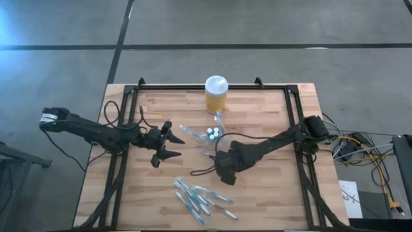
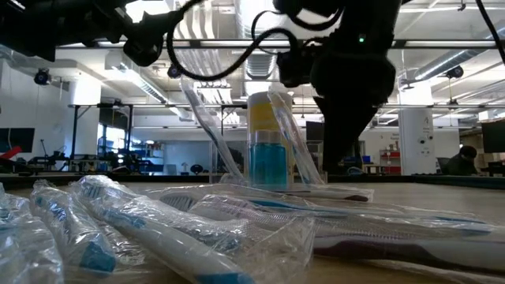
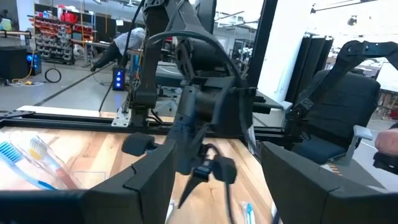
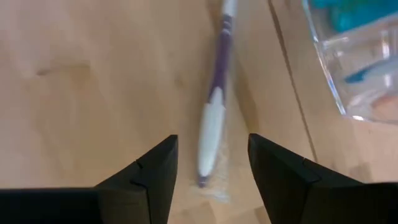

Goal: Pick & Place toothbrushing station
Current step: Put the purple toothbrush into the transparent organizer

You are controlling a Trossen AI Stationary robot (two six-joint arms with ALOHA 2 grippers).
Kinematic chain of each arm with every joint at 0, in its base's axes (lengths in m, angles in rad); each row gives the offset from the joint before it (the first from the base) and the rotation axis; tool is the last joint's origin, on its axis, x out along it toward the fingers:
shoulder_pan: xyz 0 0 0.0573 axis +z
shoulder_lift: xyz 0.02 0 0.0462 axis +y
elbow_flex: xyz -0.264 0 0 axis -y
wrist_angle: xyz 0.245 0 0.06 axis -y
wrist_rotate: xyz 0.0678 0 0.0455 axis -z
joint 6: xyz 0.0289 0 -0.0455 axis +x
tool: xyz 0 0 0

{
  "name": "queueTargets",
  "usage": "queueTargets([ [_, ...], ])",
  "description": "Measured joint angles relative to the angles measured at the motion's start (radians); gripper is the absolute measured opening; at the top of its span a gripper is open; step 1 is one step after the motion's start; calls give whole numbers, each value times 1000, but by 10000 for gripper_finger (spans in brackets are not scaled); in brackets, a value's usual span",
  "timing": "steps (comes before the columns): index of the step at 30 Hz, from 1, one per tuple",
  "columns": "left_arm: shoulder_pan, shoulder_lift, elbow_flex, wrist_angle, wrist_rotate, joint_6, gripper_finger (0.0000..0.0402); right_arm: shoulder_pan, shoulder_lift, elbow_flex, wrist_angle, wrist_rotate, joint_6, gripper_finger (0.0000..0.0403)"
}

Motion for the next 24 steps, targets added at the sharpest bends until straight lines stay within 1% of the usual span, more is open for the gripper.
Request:
queueTargets([
  [3, 0, 0, 0, -1, 0, 0, 236, -11, -3, -15, 1, -3, 0, 189],
  [6, 0, 0, 0, -1, 0, 0, 236, -15, 6, -17, 14, -31, -6, 183],
  [11, 0, 0, 0, -3, 0, 0, 236, -17, 57, -18, 43, -71, -23, 173],
  [17, 0, 0, 0, -5, 0, 0, 236, -32, 94, -14, 46, -80, -32, 162],
  [21, 0, 0, 0, -11, 0, 0, 236, -37, 95, -14, 48, -102, -77, 142],
  [24, 0, 0, 0, -12, 0, 0, 236, -42, 94, -15, 55, -157, -106, 112],
])
